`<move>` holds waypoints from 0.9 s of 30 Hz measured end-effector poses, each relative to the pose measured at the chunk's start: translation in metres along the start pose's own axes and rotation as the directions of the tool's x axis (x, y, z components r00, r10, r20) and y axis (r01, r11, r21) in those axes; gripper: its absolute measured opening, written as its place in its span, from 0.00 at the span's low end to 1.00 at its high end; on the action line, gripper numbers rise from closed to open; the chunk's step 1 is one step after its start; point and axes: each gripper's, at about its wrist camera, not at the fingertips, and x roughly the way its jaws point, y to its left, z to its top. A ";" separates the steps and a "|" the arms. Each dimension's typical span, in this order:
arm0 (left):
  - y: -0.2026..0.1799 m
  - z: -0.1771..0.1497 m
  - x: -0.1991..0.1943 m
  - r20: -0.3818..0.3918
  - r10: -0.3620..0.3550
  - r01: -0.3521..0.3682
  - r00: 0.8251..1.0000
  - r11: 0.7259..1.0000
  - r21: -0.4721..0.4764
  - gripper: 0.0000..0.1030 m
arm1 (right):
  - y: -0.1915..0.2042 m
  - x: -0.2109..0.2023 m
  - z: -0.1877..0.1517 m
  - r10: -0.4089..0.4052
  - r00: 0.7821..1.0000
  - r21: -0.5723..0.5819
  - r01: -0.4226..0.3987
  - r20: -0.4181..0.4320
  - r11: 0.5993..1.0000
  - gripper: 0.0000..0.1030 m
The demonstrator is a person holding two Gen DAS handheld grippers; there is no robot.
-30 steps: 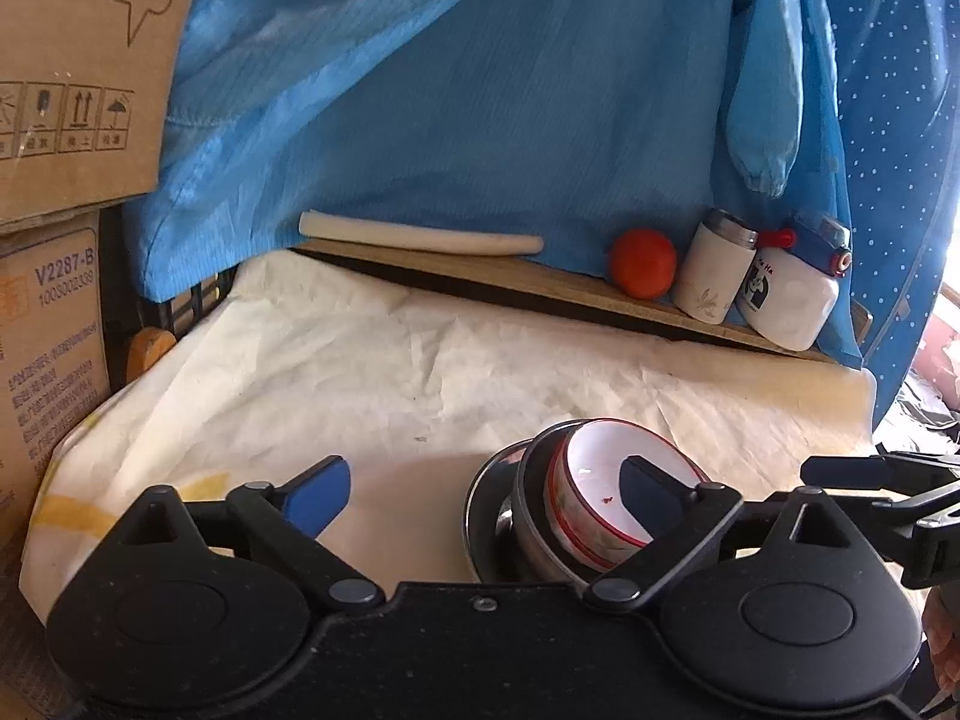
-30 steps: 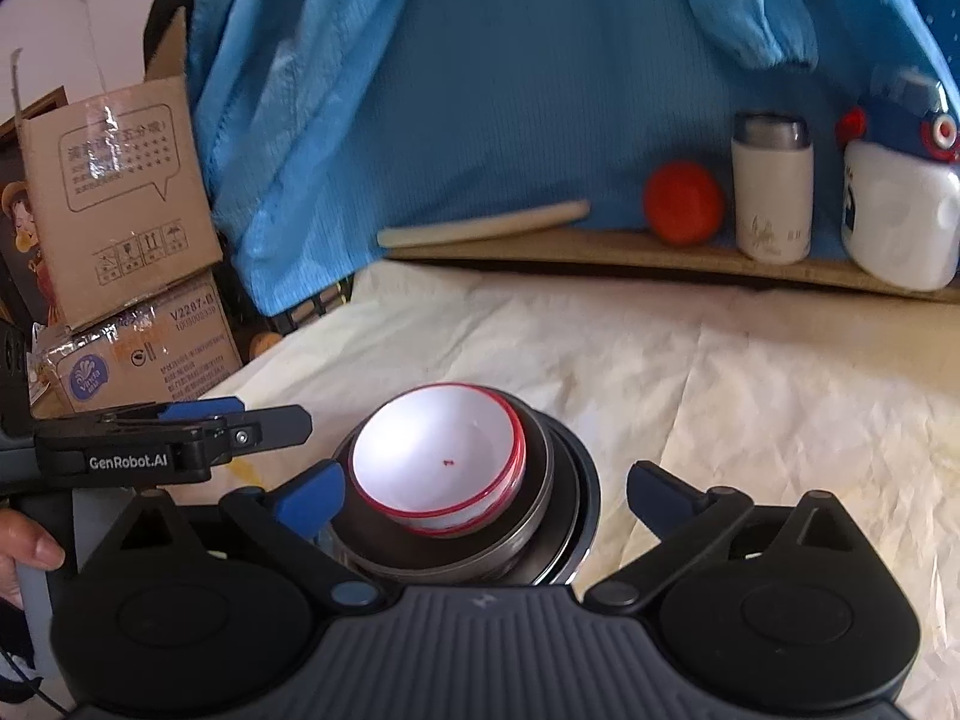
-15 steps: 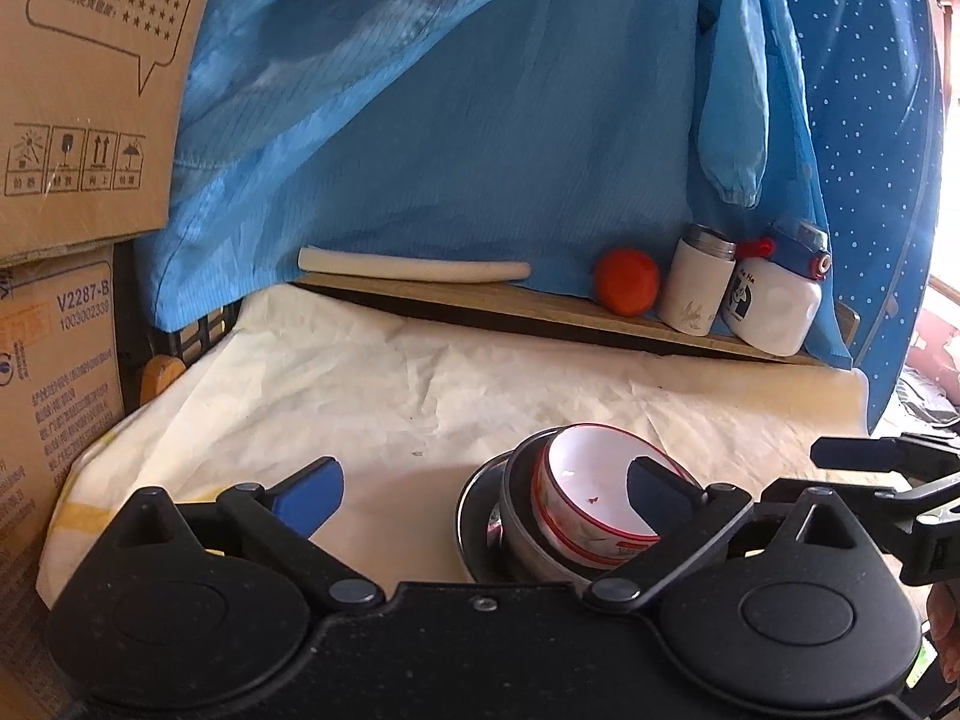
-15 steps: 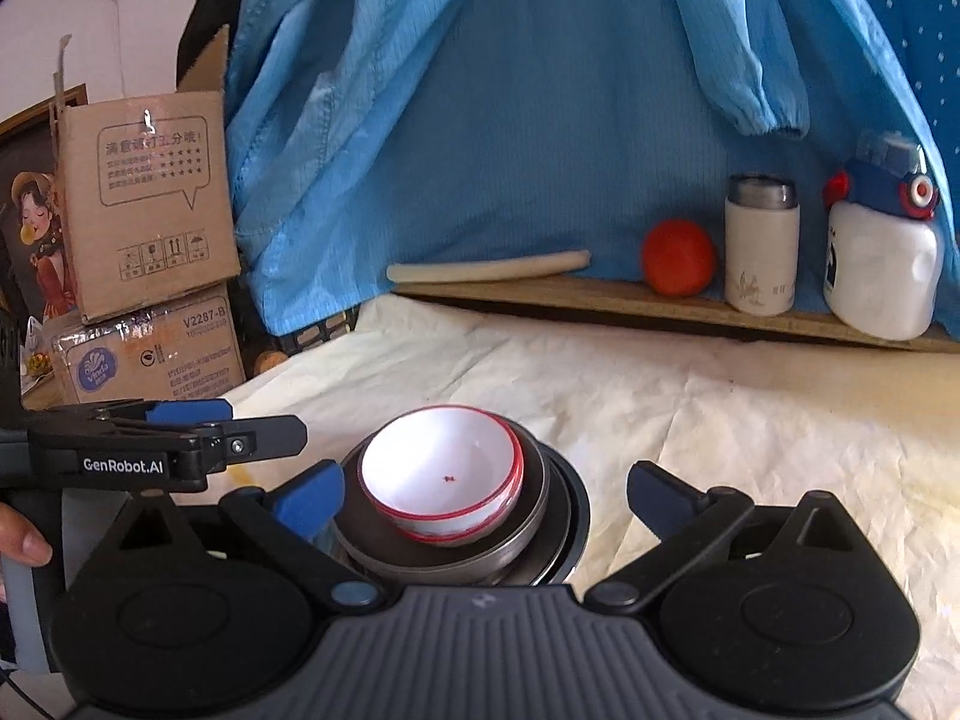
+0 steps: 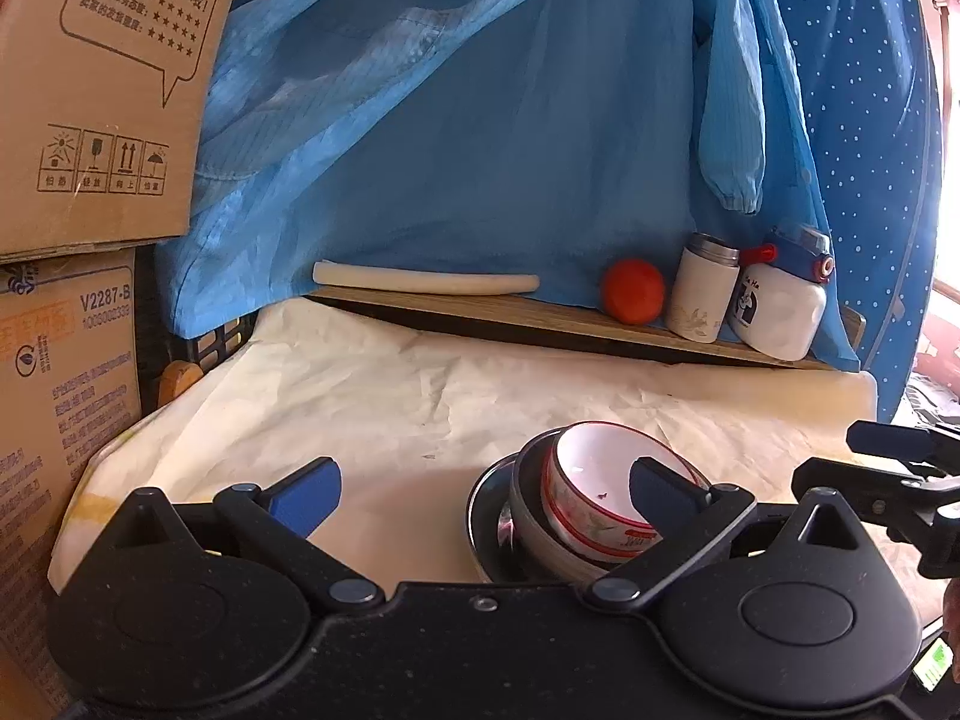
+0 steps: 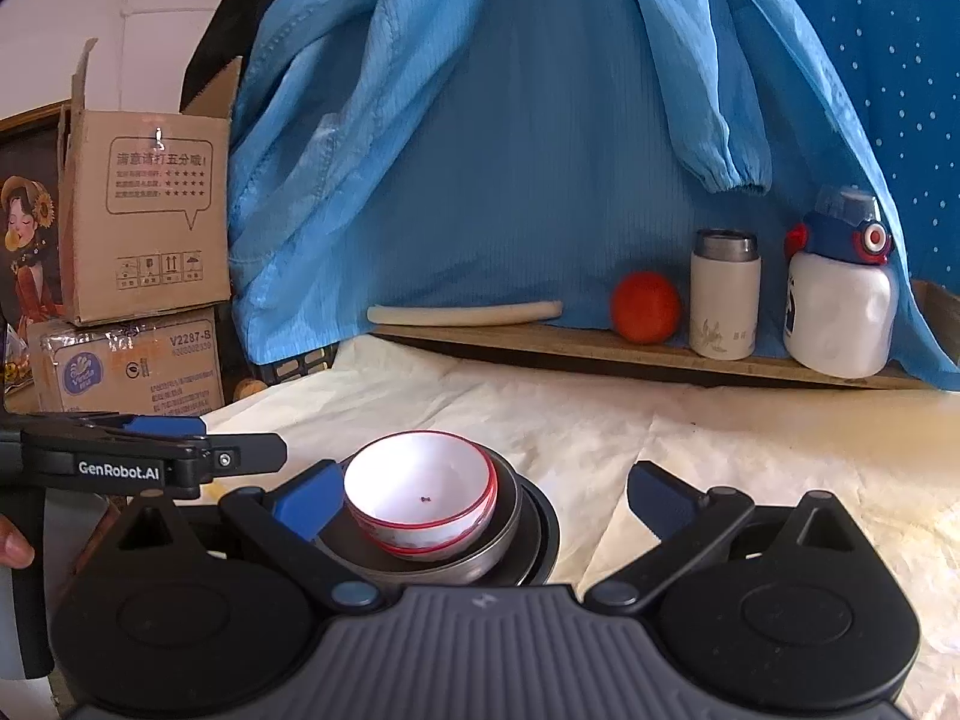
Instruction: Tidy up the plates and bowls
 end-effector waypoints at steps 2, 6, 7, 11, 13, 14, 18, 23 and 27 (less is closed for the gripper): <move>-0.001 -0.002 -0.003 0.012 0.007 -0.007 1.000 1.000 0.009 0.99 | 0.001 -0.002 -0.003 -0.003 1.000 -0.002 0.003 0.007 1.000 1.00; -0.004 -0.009 -0.014 0.057 0.022 -0.023 0.998 1.000 0.017 0.99 | 0.003 -0.007 -0.010 -0.011 1.000 -0.006 0.011 0.026 1.000 1.00; -0.004 -0.012 -0.016 0.069 0.025 -0.026 0.997 1.000 0.014 0.99 | 0.003 -0.008 -0.013 -0.014 0.999 -0.006 0.014 0.033 1.000 1.00; -0.005 -0.024 -0.026 0.114 0.039 -0.040 0.993 0.999 0.007 0.99 | 0.004 -0.014 -0.022 -0.032 0.998 -0.015 0.032 0.053 0.999 1.00; -0.007 -0.029 -0.030 0.125 0.041 -0.043 0.991 0.999 0.012 0.99 | 0.004 -0.019 -0.027 -0.044 0.997 -0.015 0.045 0.061 0.999 1.00; -0.007 -0.033 -0.031 0.129 0.042 -0.045 0.991 0.999 0.017 0.99 | 0.004 -0.021 -0.030 -0.050 0.997 -0.010 0.050 0.067 0.999 1.00; -0.014 -0.047 -0.037 0.155 0.041 -0.049 0.987 0.998 0.049 0.99 | 0.004 -0.031 -0.040 -0.075 0.993 0.018 0.074 0.096 0.997 1.00; -0.023 -0.064 -0.041 0.183 0.053 -0.067 0.982 0.995 0.071 0.99 | 0.006 -0.039 -0.053 -0.111 0.985 0.047 0.106 0.134 0.993 1.00; -0.029 -0.073 -0.045 0.196 0.062 -0.082 0.979 0.992 0.097 0.99 | 0.008 -0.041 -0.063 -0.140 0.981 0.058 0.133 0.138 0.989 1.00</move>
